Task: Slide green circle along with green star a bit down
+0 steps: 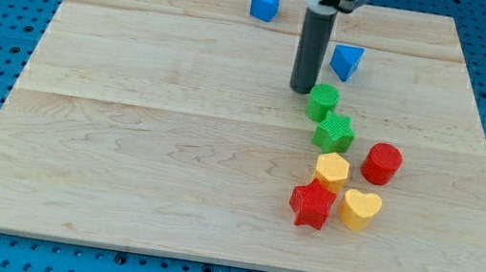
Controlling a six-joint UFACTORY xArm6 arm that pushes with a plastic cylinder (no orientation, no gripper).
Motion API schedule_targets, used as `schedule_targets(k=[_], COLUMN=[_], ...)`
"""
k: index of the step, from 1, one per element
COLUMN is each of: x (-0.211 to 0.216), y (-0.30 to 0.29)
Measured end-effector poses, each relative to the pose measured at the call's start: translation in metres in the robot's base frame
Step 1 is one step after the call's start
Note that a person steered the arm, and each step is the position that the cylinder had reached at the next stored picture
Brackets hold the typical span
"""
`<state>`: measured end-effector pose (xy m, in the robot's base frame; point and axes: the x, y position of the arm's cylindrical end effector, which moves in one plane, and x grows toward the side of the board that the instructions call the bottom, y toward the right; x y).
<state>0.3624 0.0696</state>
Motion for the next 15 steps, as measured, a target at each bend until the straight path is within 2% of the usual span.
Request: schedule_targets(k=[1, 2, 3, 4, 5, 7, 8, 12, 14, 15], x=[-0.017, 0.011, 0.061, 0.054, 0.034, 0.0, 0.019, 0.067, 0.029, 0.015], y=[0.01, -0.011, -0.002, -0.008, -0.04, -0.039, -0.004, 0.0, -0.026, -0.001])
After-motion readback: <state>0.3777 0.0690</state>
